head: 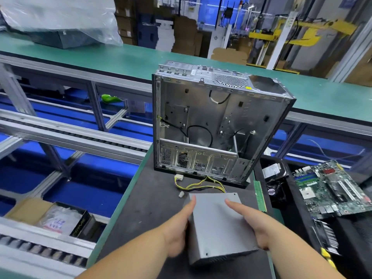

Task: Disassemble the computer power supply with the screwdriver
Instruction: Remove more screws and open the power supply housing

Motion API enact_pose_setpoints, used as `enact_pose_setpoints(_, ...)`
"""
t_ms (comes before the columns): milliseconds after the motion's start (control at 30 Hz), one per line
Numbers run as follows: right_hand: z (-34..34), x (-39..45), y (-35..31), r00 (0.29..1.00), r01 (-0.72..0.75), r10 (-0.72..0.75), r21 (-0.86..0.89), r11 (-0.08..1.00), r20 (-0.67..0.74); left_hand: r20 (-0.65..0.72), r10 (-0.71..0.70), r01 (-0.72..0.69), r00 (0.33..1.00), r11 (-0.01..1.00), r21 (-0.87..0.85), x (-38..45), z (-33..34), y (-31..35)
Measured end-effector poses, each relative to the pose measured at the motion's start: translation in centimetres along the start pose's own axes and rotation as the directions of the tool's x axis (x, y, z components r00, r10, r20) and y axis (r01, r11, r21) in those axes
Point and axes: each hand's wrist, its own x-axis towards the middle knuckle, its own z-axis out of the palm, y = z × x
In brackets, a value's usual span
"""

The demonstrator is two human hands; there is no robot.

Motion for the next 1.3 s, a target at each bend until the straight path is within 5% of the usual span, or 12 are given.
enact_pose_setpoints(267, -0.7, -0.1, 1.5, 0.999, -0.052, 0.052, 0.009, 0.999, -0.001, -0.082, -0.081, 0.089, 0.993, 0.992, 0.092, 0.6, 0.6, -0.5)
enact_pose_setpoints(500, 1.6, 0.4, 1.1, 0.993, -0.075, 0.069, 0.067, 0.995, 0.093, -0.211, 0.021, 0.027, 0.977, 0.975, 0.219, 1.5, -0.9, 2.0)
enact_pose_setpoints(867, 1.5, -0.4, 1.7, 0.996, -0.066, 0.066, 0.003, 0.998, -0.052, -0.389, 0.183, 0.085, 0.903, 0.811, 0.579, 1.9, -2.2, 1.1)
enact_pose_setpoints(1300, 3.0, -0.3, 0.5, 0.997, -0.08, 0.081, 0.147, 0.986, -0.004, -0.336, 0.082, 0.095, 0.938, 0.873, 0.478, 1.5, -2.7, 2.0)
